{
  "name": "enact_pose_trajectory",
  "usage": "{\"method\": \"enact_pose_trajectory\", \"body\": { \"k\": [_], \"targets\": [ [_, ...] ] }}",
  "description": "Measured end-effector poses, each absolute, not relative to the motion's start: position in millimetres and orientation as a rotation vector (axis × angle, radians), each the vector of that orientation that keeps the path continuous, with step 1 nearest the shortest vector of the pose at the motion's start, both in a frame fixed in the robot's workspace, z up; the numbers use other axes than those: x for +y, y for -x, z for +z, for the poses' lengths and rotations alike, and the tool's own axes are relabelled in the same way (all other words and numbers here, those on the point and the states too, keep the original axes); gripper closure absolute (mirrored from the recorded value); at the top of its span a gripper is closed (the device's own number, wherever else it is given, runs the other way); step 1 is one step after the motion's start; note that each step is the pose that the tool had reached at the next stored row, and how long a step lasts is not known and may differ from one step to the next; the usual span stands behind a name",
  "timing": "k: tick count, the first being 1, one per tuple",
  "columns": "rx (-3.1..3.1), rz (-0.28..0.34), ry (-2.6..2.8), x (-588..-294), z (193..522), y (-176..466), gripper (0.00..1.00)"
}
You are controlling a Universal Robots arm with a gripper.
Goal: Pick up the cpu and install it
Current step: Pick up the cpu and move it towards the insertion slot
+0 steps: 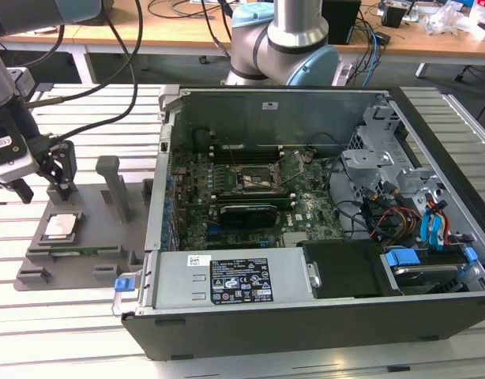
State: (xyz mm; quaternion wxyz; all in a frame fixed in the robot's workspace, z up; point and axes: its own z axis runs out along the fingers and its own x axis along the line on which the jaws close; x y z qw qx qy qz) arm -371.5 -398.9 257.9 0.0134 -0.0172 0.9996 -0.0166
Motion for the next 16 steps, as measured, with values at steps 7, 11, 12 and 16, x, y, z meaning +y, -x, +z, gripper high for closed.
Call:
{"method": "enact_pose_trajectory", "body": {
  "k": [7, 11, 12, 16],
  "targets": [
    [3.114, -0.052, 0.054, -398.9, 252.7, 371.5, 0.38],
    [3.114, -0.052, 0.054, -398.9, 248.9, 371.5, 0.38],
    [3.114, -0.052, 0.054, -398.9, 248.1, 371.5, 0.38],
    [3.114, -0.052, 0.054, -398.9, 246.0, 371.5, 0.38]
  ]
}}
